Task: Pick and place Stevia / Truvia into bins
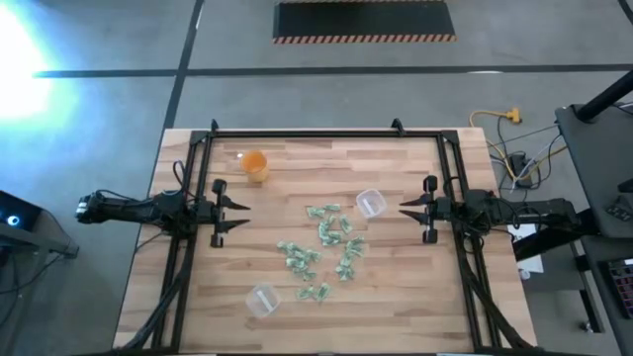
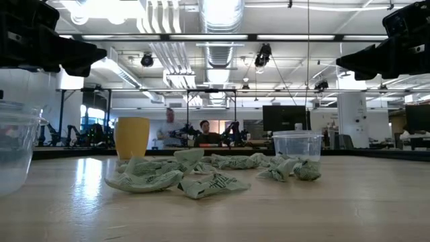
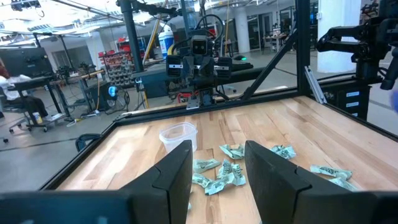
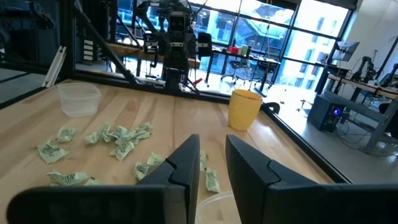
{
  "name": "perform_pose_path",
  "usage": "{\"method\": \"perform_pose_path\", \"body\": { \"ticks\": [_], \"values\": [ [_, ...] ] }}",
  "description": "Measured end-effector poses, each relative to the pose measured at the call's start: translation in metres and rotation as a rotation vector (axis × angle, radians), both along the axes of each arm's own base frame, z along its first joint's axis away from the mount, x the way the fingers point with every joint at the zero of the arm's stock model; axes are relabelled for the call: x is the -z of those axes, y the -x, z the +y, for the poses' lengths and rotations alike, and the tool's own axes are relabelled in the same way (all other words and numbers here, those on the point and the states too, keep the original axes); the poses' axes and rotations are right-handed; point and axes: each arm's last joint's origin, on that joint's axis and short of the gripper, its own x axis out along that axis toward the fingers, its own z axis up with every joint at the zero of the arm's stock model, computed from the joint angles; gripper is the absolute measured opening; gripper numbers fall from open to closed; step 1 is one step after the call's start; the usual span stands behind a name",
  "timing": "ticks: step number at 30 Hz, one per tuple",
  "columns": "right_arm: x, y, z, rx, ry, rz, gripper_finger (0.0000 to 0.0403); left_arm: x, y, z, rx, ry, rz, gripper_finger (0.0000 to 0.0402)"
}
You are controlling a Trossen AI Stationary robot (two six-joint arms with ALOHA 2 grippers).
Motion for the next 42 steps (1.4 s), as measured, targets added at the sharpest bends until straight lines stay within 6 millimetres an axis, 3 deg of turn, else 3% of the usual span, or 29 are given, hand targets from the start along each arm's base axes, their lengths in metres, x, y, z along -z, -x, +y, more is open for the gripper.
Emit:
{"method": "perform_pose_path", "body": {
  "ticks": [22, 42],
  "values": [
    [0.000, 0.000, 0.000, 0.000, 0.000, 0.000, 0.0068, 0.000, 0.000, 0.000, -0.002, 0.000, -0.003, 0.0131],
    [-0.003, 0.000, 0.000, 0.000, 0.003, -0.026, 0.0068, -0.011, 0.001, 0.001, -0.016, 0.014, -0.118, 0.0131]
  ]
}}
